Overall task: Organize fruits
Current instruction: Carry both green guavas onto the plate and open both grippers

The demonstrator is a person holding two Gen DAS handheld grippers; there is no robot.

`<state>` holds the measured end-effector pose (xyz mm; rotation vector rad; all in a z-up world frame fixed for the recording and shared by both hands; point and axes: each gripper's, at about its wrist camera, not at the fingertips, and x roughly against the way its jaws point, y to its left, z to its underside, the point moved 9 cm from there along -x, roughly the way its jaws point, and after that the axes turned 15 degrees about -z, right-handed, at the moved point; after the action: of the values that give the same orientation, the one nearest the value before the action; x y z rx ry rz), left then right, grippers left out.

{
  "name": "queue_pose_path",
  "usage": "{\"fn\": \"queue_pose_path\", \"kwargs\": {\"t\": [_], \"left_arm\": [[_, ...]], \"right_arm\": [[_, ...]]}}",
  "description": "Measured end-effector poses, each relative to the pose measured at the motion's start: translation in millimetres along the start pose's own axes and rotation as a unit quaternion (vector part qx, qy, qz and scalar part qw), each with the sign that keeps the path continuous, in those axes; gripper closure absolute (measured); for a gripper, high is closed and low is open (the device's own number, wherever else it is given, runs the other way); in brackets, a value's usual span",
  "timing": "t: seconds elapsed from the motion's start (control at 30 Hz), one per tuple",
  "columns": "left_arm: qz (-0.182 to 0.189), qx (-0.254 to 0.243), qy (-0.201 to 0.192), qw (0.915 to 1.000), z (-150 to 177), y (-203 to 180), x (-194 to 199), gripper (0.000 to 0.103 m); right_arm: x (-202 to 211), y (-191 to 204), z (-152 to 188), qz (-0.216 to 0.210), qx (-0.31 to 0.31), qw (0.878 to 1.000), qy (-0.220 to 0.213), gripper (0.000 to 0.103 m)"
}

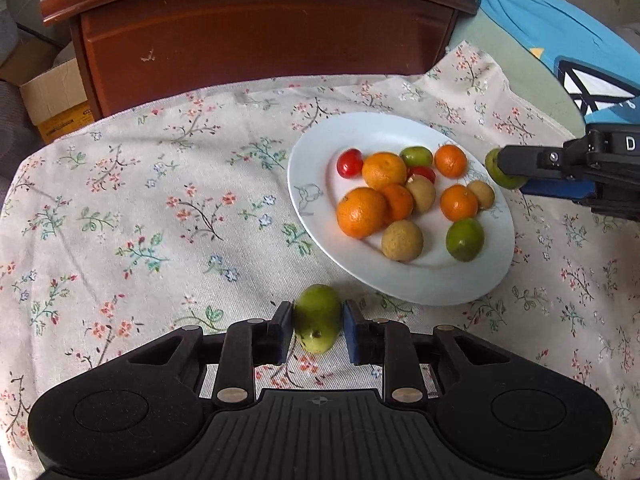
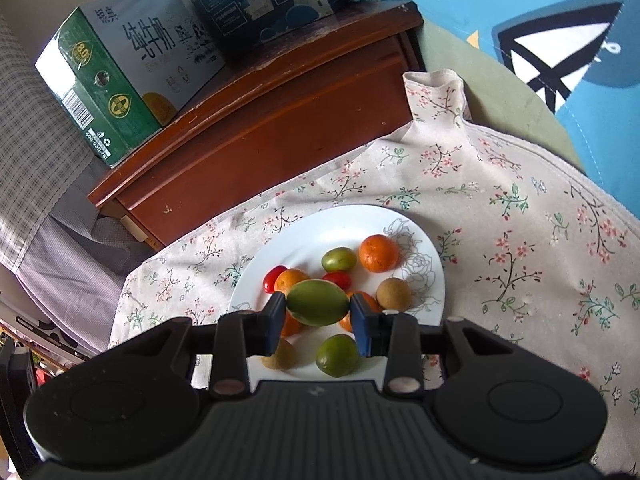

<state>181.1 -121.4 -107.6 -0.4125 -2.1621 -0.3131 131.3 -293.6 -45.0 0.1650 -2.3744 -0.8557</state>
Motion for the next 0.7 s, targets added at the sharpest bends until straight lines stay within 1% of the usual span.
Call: {"fn": "queue_pose_path", "kwargs": {"t": [0.1,0.17,0.27,0.43,0.5,0.6,0.7], "left_arm": [[0.003,0.037,-0.019,0.9991,-17,10,4,0.079],[0.011,0.053,-0.034,0.9979,-29,13,6,0.079],[0.011,0.058,-0.055,0.9967,-44,12,8,0.079],[0.015,0.063,-0.060,0.9961,-54,6,-2,0.079],[0.013,0.063,-0.061,0.9960,-58,4,-6,0.079],[0.020,0.071,-0.069,0.9949,-64,2,-8,0.079],[0.021,0.070,-0.072,0.9947,-67,0,-8,0.079]], "right_arm": [[-4,-8,-4,-0.010,-0.029,1.000,-0.001,0.067],[-6,-11,-6,-0.010,-0.035,0.999,-0.002,0.067],[-11,-13,-9,-0.008,-0.027,1.000,-0.004,0.067],[-21,-18,-9,-0.004,-0.027,1.000,0.001,0.067],[-23,-19,-9,-0.001,-0.021,1.000,0.001,0.067],[-29,-20,-10,0.007,-0.010,1.000,0.003,0.067],[-31,-20,-9,0.004,-0.010,1.000,0.002,0.065]]}}
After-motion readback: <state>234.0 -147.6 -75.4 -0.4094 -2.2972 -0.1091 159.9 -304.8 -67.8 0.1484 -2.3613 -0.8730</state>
